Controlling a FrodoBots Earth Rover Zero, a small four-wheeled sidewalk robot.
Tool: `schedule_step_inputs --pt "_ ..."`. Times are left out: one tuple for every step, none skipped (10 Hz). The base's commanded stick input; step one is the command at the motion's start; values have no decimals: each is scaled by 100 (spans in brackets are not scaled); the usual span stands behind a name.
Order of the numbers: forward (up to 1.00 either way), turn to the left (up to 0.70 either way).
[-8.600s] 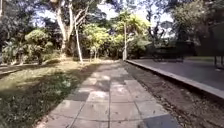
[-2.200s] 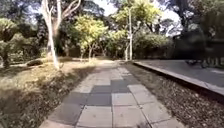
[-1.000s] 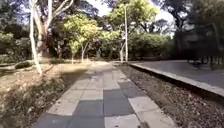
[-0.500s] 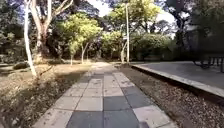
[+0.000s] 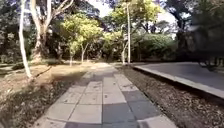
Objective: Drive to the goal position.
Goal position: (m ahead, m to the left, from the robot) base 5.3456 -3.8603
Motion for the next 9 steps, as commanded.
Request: schedule_step_inputs --pt "50 0" --pt "50 0" --pt "50 0" --pt "50 0" --pt "50 0" --pt "50 0" --pt "50 0" --pt "50 0" --pt "50 0"
